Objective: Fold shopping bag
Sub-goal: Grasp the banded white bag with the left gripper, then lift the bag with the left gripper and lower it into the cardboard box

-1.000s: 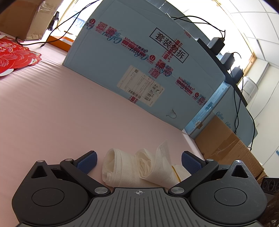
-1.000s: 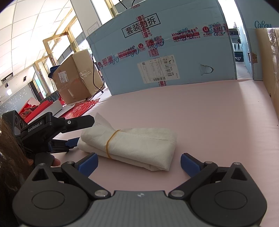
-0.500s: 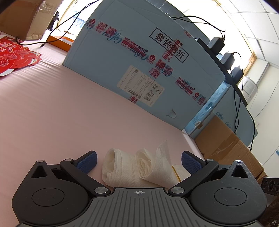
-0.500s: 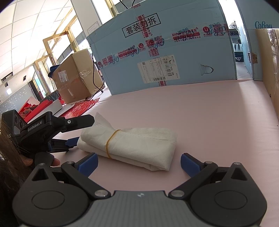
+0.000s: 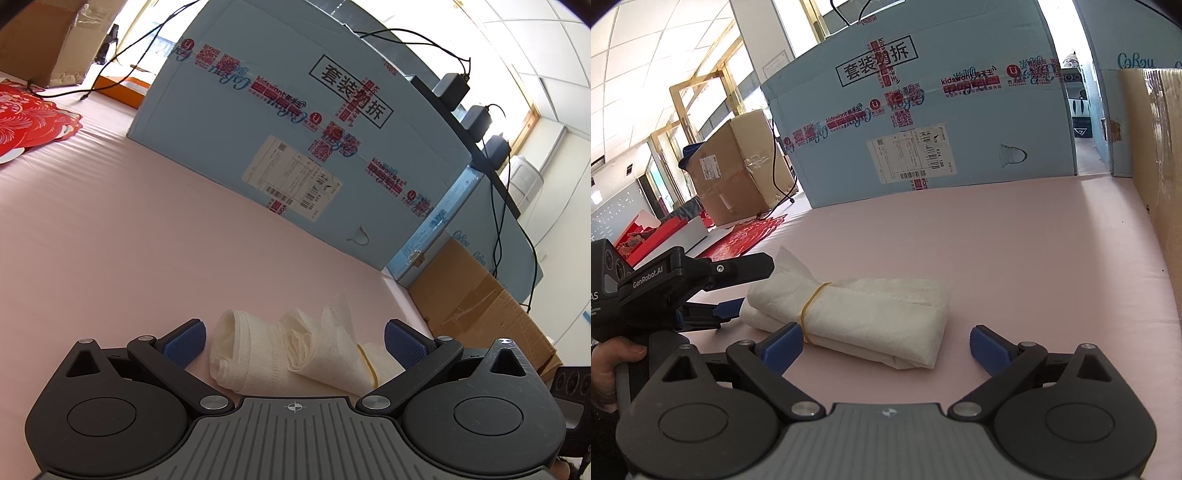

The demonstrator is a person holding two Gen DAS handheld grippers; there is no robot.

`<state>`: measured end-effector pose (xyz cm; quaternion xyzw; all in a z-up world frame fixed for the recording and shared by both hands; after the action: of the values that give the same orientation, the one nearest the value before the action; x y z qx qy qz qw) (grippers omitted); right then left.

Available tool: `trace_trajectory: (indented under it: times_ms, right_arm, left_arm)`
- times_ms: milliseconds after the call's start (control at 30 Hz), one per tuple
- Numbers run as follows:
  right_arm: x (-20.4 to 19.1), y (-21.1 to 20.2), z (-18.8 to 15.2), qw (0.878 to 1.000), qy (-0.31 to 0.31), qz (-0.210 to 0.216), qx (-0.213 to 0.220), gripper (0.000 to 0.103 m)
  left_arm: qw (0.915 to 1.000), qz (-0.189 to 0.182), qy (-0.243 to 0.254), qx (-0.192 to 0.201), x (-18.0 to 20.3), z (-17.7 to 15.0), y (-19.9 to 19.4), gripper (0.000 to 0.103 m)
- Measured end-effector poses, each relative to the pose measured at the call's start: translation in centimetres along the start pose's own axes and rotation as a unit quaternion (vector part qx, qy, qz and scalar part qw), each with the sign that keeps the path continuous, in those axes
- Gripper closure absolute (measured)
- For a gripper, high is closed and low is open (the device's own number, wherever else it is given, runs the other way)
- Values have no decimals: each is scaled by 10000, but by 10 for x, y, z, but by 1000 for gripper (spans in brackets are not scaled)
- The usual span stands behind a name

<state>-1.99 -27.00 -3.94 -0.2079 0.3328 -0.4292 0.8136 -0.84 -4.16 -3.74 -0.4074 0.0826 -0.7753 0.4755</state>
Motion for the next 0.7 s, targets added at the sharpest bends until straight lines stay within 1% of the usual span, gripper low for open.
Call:
trace_trajectory:
  times_ms: [33,67,133,200,300,400,467,500,567,633,700]
  right_arm:
    - [0,1,2,10000,41,-16,20,12]
    - [0,3,3,10000,57,-11,12,17]
    - [-3,5,4,9999,-5,-120,-3,21]
    - [-7,5,4,9992,-123,-387,39,28]
    - [-12,-2,4,9983,-177,-490,254,36]
    - [-20,-17,5,9953,-353,-602,676,37]
    - [-25,-27,5,9928,-466,-656,884,38]
    - [-25,-30,6,9923,-475,-658,933,38]
    - [-28,-47,9,9898,-446,-663,1179,38]
    - [-29,-63,14,9865,-431,-689,1425,38]
    - [-29,-87,19,9808,-440,-671,1776,37]
  left_arm:
    - [10000,-4,56,-40,2,-1,1,0]
    - [9999,-5,113,-76,5,-3,2,0]
    - [9998,37,183,-105,7,-4,3,0]
    - [9997,67,204,-98,7,-5,3,0]
    - [9995,151,290,-55,11,-6,2,1]
    - [9984,236,500,115,20,-5,-3,2]
    - [9973,230,615,318,30,-3,-11,2]
    - [9972,180,610,389,34,-1,-16,2]
    - [9967,28,609,540,44,3,-25,2]
    - [9946,-130,752,699,60,8,-34,2]
    - [9913,-281,956,855,80,15,-39,2]
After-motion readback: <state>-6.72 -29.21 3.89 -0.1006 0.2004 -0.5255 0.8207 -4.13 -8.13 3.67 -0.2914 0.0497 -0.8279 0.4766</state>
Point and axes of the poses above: each gripper's, at about its wrist camera, not at the fingertips, and y roughly the way its jaws point, x to its right, z to its top, the point moved 7 cm from there along y, roughly the way its jaws point, and after that the axes turned 10 degrees about -x, right-handed, at the moved point
